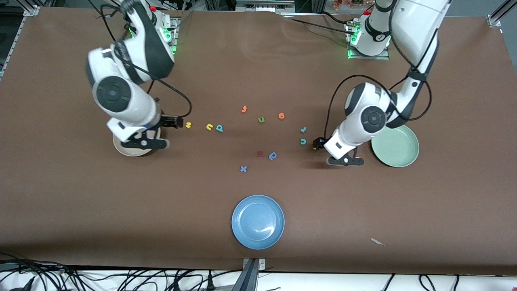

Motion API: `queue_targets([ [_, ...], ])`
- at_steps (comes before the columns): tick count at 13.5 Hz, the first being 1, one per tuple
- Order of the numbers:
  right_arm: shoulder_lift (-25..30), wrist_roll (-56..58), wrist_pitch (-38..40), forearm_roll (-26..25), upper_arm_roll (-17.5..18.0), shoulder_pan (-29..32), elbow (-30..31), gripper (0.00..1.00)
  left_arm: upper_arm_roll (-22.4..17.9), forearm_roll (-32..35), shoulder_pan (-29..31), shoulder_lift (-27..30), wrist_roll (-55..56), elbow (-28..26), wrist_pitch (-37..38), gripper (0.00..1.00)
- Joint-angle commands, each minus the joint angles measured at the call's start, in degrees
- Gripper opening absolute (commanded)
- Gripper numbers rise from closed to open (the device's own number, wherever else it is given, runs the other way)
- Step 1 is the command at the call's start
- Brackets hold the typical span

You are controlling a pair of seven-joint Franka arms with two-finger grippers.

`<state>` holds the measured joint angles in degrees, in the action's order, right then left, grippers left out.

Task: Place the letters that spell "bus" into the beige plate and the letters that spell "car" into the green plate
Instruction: 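Grasp the yellow a with the left gripper while the right gripper grasps s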

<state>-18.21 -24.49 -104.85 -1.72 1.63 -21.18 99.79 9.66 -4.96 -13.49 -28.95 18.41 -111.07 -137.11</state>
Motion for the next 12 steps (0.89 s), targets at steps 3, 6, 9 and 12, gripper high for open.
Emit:
queue_targets([
  [3, 2.0, -1.1, -16.4, 0.8, 2.2, 0.3, 16.2, 0.99, -3.3, -1.0, -4.3, -4.4, 0.8, 0.3, -3.4, 1.00],
  [6, 1.3, 0.1, -26.2, 0.7, 2.6, 0.3, 22.7, 0.98, -3.5, -1.0, -4.9, -4.7, 1.0, 0.1, -3.2, 1.00],
  [9, -0.3, 3.5, -31.4, 0.8, 2.6, 0.3, 25.4, 0.95, -3.5, -0.9, -6.3, -4.4, 4.2, -0.6, -2.9, 1.00],
  [12, -1.8, 3.7, -35.7, 0.6, 2.7, 0.3, 28.4, 0.95, -3.5, -0.8, -6.6, -4.6, 4.1, -1.1, -3.0, 1.00],
])
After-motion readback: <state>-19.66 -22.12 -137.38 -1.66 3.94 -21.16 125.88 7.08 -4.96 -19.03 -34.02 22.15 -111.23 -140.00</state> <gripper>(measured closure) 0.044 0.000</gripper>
